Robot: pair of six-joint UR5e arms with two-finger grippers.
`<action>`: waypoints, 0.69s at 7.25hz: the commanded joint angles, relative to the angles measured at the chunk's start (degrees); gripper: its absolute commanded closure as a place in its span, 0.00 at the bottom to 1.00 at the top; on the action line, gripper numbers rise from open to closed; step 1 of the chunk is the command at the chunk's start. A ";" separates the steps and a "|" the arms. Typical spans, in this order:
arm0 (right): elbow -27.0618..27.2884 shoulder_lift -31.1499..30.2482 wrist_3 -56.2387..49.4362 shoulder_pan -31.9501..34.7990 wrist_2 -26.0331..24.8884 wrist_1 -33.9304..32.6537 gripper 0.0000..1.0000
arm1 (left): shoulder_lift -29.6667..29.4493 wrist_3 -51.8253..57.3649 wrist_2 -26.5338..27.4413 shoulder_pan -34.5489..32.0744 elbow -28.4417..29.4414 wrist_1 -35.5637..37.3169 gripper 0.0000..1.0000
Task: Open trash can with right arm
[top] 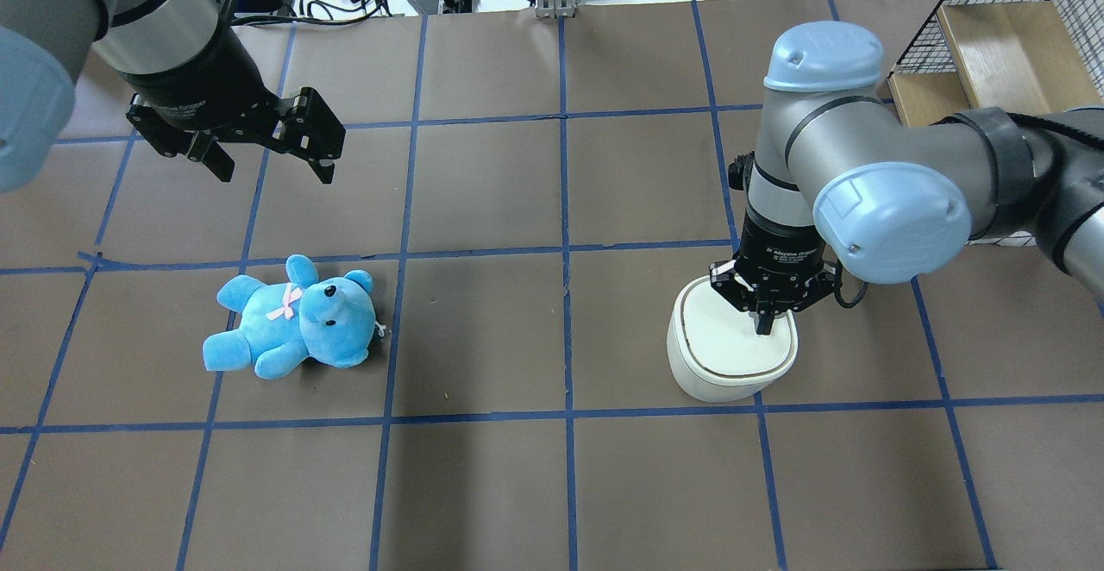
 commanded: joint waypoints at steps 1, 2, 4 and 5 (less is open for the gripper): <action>0.46 0.32 0.94 0.18 0.09 -0.15 1.00 | 0.00 0.07 0.00 0.00 0.00 0.00 0.00; 0.72 0.41 1.03 0.18 0.18 -0.24 1.00 | 0.00 -0.02 0.00 0.00 0.00 0.00 0.00; -0.24 0.06 1.46 0.18 0.19 -0.32 0.83 | 0.00 0.07 0.00 0.00 0.00 0.00 0.00; -2.60 -2.20 1.38 0.09 0.97 0.72 0.01 | 0.00 0.07 0.00 0.00 0.00 0.00 0.00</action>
